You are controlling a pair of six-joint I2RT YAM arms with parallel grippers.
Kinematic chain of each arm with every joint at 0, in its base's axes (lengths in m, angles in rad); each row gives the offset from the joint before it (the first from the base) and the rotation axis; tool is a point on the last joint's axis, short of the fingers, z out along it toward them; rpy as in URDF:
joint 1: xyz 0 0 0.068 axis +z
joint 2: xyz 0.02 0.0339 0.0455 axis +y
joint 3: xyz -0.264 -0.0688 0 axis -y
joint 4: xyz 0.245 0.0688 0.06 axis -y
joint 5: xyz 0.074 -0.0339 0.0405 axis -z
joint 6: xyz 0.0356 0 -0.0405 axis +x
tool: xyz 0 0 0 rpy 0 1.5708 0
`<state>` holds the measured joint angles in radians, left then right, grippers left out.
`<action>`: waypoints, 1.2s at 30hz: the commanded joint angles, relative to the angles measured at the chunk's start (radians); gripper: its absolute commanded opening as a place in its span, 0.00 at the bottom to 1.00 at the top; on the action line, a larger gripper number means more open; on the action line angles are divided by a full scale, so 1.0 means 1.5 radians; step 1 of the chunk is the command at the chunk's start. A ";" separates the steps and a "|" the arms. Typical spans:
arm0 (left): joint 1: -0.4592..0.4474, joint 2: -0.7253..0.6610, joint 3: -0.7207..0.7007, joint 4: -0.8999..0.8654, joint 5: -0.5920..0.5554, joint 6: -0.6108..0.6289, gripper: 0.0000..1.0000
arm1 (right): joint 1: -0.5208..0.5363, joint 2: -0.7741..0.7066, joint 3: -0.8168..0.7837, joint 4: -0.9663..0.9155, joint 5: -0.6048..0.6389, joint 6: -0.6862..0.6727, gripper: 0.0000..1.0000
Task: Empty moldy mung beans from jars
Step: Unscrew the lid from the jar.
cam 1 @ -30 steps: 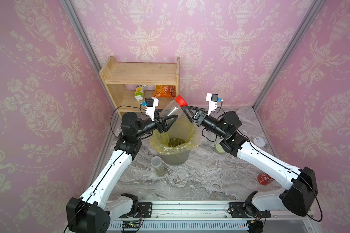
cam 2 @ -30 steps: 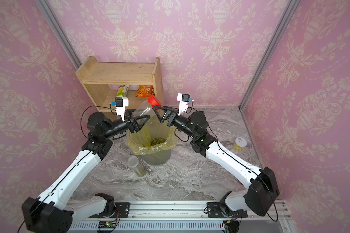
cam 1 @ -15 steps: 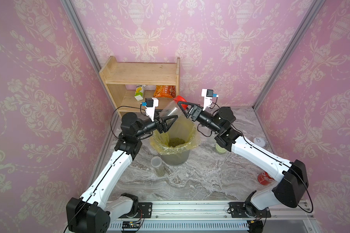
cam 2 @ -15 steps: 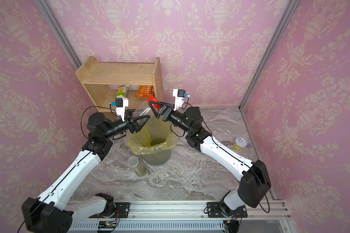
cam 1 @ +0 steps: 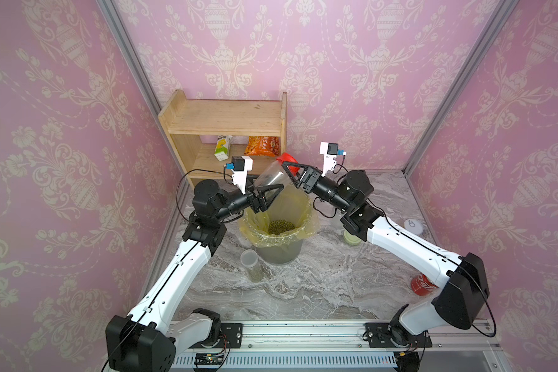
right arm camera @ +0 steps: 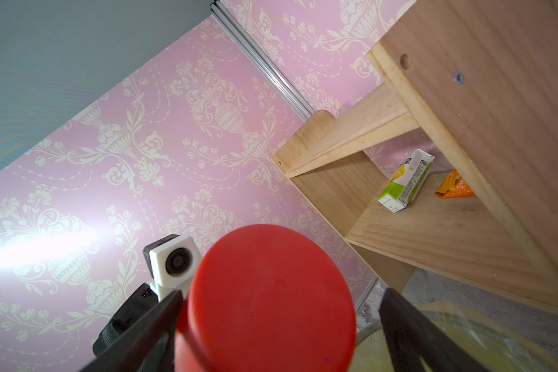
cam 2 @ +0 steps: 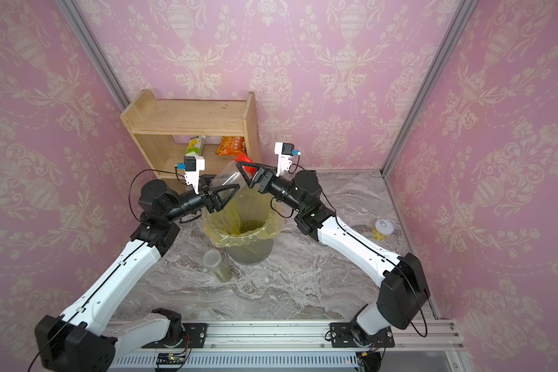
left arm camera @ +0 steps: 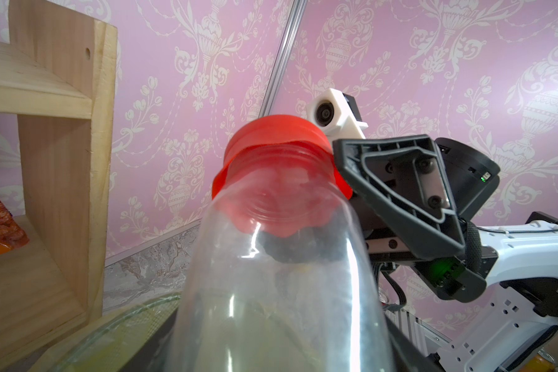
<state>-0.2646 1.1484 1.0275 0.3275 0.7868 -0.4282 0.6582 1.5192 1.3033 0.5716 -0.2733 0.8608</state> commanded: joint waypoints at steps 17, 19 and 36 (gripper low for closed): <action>-0.001 -0.009 0.001 0.004 0.000 0.021 0.41 | 0.004 0.007 0.036 0.032 -0.020 0.004 1.00; -0.001 -0.009 0.001 0.003 0.000 0.020 0.41 | 0.004 0.011 0.043 0.030 -0.021 0.007 1.00; -0.001 -0.011 -0.001 0.001 -0.003 0.023 0.41 | 0.003 0.021 0.048 0.045 -0.025 0.018 0.73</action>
<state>-0.2646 1.1458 1.0275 0.3218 0.7868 -0.4164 0.6571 1.5616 1.3567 0.5907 -0.3019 0.8944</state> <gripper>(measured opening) 0.722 0.736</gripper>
